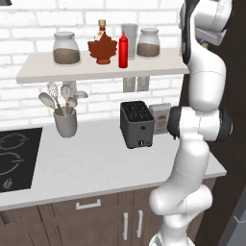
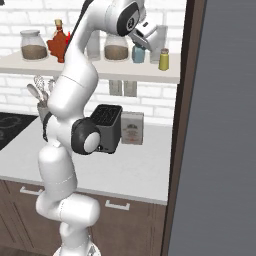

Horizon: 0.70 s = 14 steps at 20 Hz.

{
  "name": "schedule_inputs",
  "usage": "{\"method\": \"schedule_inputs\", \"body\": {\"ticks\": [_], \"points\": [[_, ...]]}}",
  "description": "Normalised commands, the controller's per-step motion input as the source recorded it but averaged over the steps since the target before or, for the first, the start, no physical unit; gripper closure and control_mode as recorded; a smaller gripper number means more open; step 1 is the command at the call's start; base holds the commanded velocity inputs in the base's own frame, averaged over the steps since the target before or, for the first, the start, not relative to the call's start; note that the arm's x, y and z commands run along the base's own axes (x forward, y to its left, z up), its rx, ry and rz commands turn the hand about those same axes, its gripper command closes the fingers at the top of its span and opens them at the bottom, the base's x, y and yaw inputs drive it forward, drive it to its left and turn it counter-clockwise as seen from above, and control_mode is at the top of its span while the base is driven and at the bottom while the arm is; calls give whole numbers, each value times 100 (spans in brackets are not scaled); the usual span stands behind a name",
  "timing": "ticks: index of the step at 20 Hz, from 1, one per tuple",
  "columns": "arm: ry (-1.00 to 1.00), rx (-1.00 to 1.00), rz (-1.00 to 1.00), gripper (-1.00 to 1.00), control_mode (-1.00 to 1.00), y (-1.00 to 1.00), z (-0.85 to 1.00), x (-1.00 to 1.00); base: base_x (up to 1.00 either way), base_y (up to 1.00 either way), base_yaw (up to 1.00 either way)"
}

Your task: Put the shaker and condiment bottle from the counter next to their counterparts in the cabinet.

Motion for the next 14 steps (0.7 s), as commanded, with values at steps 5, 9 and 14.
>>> {"method": "schedule_inputs", "body": {"ticks": [5,9,14], "points": [[0,3,0,100,-100,-20,2,-1,0,0,0],[0,1,0,100,-100,-1,-3,6,0,0,0],[0,-1,0,100,-100,0,-16,64,0,0,0]]}}
